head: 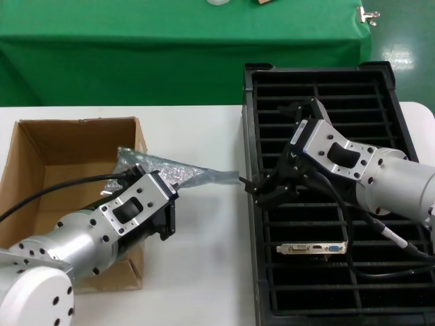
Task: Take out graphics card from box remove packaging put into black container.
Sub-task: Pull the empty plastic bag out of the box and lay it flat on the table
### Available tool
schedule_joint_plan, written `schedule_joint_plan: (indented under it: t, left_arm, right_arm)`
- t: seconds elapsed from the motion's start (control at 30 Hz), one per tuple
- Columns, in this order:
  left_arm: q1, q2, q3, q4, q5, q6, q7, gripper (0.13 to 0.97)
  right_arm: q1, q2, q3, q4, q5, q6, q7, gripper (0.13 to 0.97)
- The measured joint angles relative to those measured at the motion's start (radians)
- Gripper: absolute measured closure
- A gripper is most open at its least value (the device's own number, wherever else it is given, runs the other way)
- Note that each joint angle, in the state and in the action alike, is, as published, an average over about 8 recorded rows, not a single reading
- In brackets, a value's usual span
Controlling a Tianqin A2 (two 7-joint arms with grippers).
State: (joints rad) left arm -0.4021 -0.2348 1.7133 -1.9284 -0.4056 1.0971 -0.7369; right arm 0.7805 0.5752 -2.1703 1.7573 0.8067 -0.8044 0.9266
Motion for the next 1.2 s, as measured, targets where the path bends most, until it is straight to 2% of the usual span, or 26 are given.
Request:
schedule_joint_plan:
  t: [0.23,0.7,1.0,1.2]
  left_arm:
    - [-0.004,-0.009,-0.007,-0.035,-0.024,0.022,-0.005,0.958]
    - [-0.004,-0.009,-0.008,-0.038,-0.025,0.023,-0.005,0.957]
    - [-0.007,-0.005,-0.016,-0.036,-0.012,0.027,-0.018,0.929]
    - [-0.015,0.001,-0.033,-0.037,0.002,0.03,-0.037,0.857]
  right_arm:
    - [0.0,0.0,0.0,0.0,0.0,0.0,0.0,0.129]
    - [0.0,0.0,0.0,0.0,0.0,0.0,0.0,0.129]
    - [0.0,0.0,0.0,0.0,0.0,0.0,0.0,0.129]
    - [0.0,0.0,0.0,0.0,0.0,0.0,0.0,0.129]
